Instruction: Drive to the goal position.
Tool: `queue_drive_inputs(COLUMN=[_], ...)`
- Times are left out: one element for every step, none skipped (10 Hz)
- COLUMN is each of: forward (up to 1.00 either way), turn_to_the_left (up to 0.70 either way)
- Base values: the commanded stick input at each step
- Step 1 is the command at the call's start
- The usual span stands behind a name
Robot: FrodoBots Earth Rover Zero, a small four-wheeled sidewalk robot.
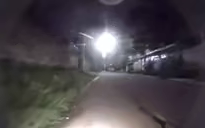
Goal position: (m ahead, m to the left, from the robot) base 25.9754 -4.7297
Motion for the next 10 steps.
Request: queue_drive_inputs(forward=[0.7, 0.7, 0.7, 0.7, 0.7, 0.7, 0.7, 0.7, 0.7, 0.7], turn_to_the_left=[-0.32, -0.14, 0.0, 0.0, -0.24, -0.33, -0.28, -0.13, 0.0, 0.0])
